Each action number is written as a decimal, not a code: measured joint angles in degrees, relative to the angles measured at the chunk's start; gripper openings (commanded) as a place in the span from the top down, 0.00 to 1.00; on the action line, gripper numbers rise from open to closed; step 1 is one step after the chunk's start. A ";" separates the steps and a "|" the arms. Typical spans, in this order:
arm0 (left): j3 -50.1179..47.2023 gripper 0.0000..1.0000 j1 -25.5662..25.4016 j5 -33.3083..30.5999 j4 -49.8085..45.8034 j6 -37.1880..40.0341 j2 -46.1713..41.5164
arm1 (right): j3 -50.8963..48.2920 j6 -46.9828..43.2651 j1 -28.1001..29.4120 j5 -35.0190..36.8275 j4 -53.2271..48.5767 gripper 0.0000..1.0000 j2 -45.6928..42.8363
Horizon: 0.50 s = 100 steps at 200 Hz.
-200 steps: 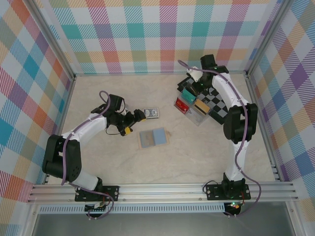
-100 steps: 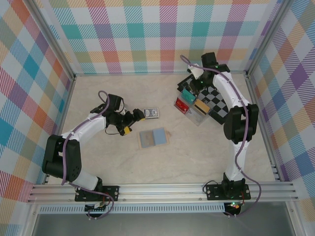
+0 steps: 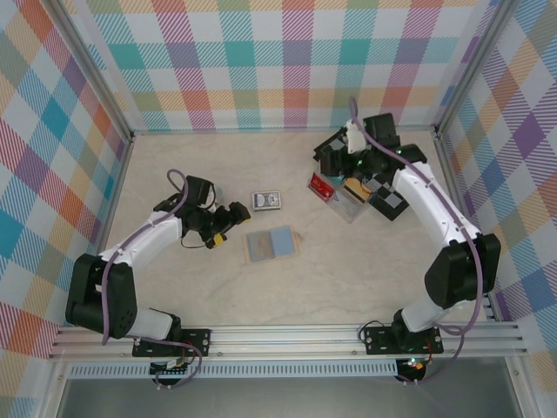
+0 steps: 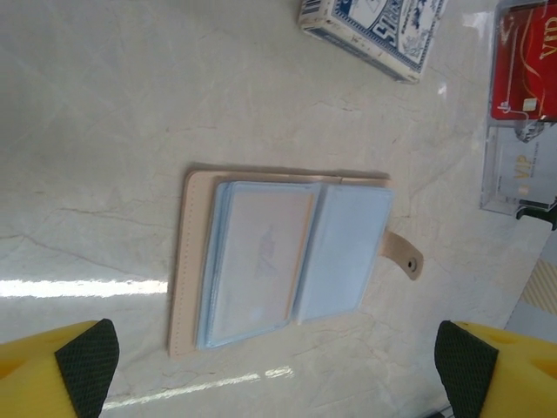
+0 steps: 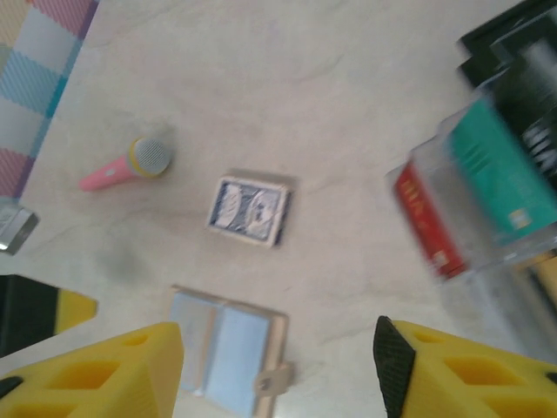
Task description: Take the credit cards out of the card holder
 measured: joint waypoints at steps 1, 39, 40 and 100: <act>-0.04 0.05 0.00 -0.04 -0.02 0.00 -0.02 | -0.15 0.20 0.22 0.07 0.04 0.35 -0.07; -2.89 0.04 0.04 -2.56 -1.20 -0.20 -1.84 | -3.34 5.51 13.75 5.53 -0.52 0.35 1.22; -2.93 0.03 0.04 -2.67 -1.22 -0.20 -1.90 | -3.34 5.68 14.34 5.86 -0.55 0.35 1.42; -5.95 0.00 1.11 -7.06 -2.86 -0.39 -5.46 | -2.38 10.62 28.52 13.70 -1.90 0.32 14.19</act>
